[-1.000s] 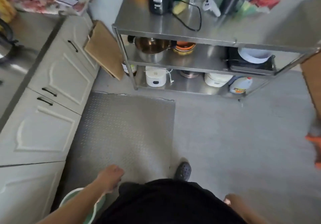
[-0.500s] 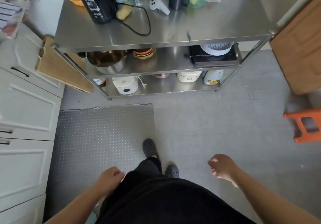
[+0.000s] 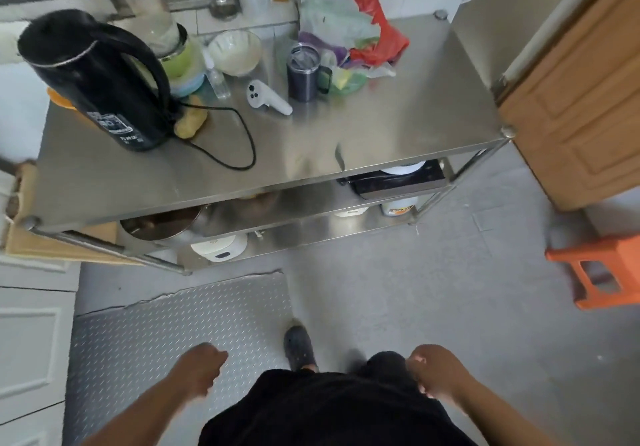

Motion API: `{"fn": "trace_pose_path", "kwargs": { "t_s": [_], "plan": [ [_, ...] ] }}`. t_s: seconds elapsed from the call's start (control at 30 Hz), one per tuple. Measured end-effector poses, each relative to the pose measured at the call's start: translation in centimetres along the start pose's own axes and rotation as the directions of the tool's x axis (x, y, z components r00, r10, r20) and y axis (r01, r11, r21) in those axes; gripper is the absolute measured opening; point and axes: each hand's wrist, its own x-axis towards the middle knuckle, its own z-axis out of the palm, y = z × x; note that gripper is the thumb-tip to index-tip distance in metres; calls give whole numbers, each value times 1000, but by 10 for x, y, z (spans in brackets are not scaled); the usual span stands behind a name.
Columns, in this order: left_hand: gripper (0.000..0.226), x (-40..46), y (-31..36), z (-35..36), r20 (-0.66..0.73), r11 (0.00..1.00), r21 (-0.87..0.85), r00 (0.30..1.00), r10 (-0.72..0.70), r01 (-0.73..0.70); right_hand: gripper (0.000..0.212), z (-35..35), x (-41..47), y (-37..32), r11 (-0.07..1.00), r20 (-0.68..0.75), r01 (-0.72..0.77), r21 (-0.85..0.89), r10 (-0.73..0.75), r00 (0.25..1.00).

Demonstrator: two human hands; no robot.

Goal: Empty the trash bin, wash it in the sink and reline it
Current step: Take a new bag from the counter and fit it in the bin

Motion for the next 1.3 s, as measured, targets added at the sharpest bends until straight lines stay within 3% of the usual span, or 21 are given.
{"fn": "trace_pose_path", "kwargs": {
  "t_s": [0.17,0.33,0.47,0.6,0.83,0.97,1.1,1.17,1.3],
  "plan": [
    [18,10,130,-5,-13,984,-97,988,151,-151,27,-56,27,32,996,-13,-69,-52,69,998],
    [19,1,223,35,-15,978,-120,986,168,-169,21,-126,67,65,977,-51,-129,-171,122,991],
    [20,-10,266,76,44,985,-44,984,170,-168,18,-211,97,75,956,36,-96,-277,111,993],
    [21,-12,298,96,109,976,66,974,198,-206,18,-300,135,60,918,-31,-74,-390,67,997],
    [22,13,320,70,24,994,-41,995,99,-98,23,-349,180,-37,925,-63,94,-369,-126,990],
    [16,36,335,47,81,985,-171,997,6,8,28,-331,177,-108,850,151,264,-456,-219,964],
    [17,59,364,20,114,981,-194,992,50,-27,27,-343,172,-190,758,339,435,-486,-296,893],
    [18,70,377,9,147,981,-190,987,68,-40,22,-369,177,-241,747,278,483,-457,-396,875],
    [18,81,390,-1,162,984,-176,985,51,-22,24,-436,213,-342,724,-67,476,-499,-580,812]
  ]
}}
